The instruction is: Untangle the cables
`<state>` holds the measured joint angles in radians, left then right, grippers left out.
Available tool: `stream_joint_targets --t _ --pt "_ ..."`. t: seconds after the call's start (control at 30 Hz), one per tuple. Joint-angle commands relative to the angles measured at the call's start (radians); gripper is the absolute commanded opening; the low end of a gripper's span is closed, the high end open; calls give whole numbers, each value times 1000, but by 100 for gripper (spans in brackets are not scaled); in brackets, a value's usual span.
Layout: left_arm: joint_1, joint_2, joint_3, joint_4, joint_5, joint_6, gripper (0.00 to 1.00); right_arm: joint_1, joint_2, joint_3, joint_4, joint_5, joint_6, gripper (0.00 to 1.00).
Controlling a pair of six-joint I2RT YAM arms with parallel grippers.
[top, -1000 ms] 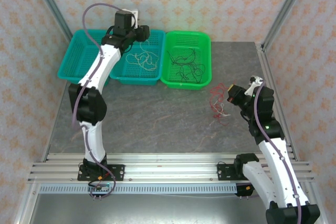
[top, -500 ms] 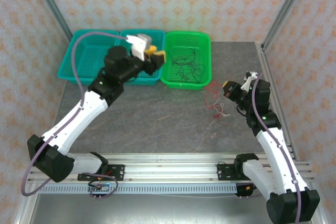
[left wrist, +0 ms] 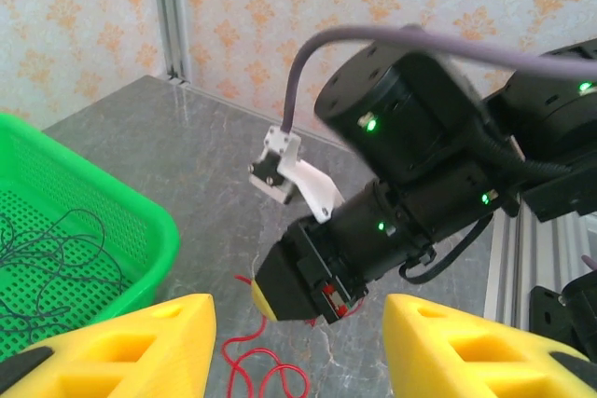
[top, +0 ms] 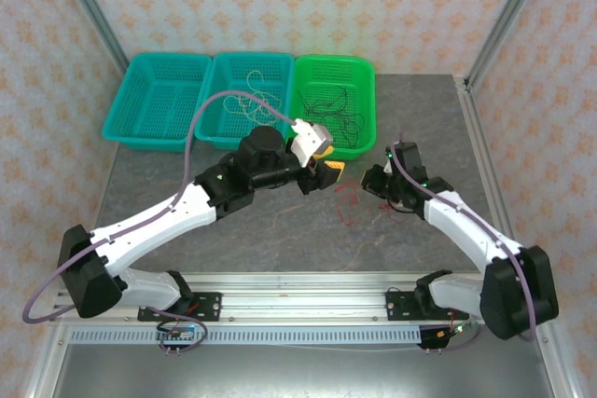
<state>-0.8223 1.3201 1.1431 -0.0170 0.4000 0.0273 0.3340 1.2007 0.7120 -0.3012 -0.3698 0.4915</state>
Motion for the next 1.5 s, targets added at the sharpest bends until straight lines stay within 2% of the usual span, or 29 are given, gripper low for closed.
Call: stream_joint_targets --t 0.0,0.1,0.27,0.37,0.5,0.77,0.8,0.87,0.93,1.07,1.1,1.23,1.33,1.4,1.47 --pt "-2 17 -2 34 -28 0 51 13 24 -16 -6 88 21 16" --pt "-2 17 3 21 -35 12 51 14 4 12 -72 157 6 27" --pt "-2 19 6 9 -49 16 51 2 -104 16 -175 447 71 38" --pt "-4 14 6 5 -48 8 51 -51 -110 15 -191 504 122 41" --pt "-3 7 8 -12 -56 7 51 -106 -30 27 -152 484 106 47" --pt "-3 -21 -10 -35 -95 6 51 -123 210 106 -129 391 75 54" --pt "-3 -22 -13 -36 -97 3 51 -122 228 111 -122 382 75 53" --pt "-4 -25 -16 -38 -98 -2 51 -122 253 115 -103 367 76 45" --pt "-4 -29 -20 -40 -99 -2 51 -123 263 113 -87 353 78 33" --pt "-4 -39 -30 -42 -112 2 51 -125 245 117 -101 356 80 3" --pt "-4 -42 -32 -43 -115 4 51 -124 224 120 -113 363 81 0" --pt "-3 -49 -42 -42 -124 6 51 -123 79 146 -179 399 74 0" --pt "-3 -50 -53 -21 -126 3 51 -123 -43 149 -176 426 12 0" --pt "-3 -43 -49 -13 -130 -15 51 -126 -86 187 -201 347 -65 0" --pt "-4 -32 -34 -18 -141 -35 51 -124 -117 235 -214 186 -124 0"
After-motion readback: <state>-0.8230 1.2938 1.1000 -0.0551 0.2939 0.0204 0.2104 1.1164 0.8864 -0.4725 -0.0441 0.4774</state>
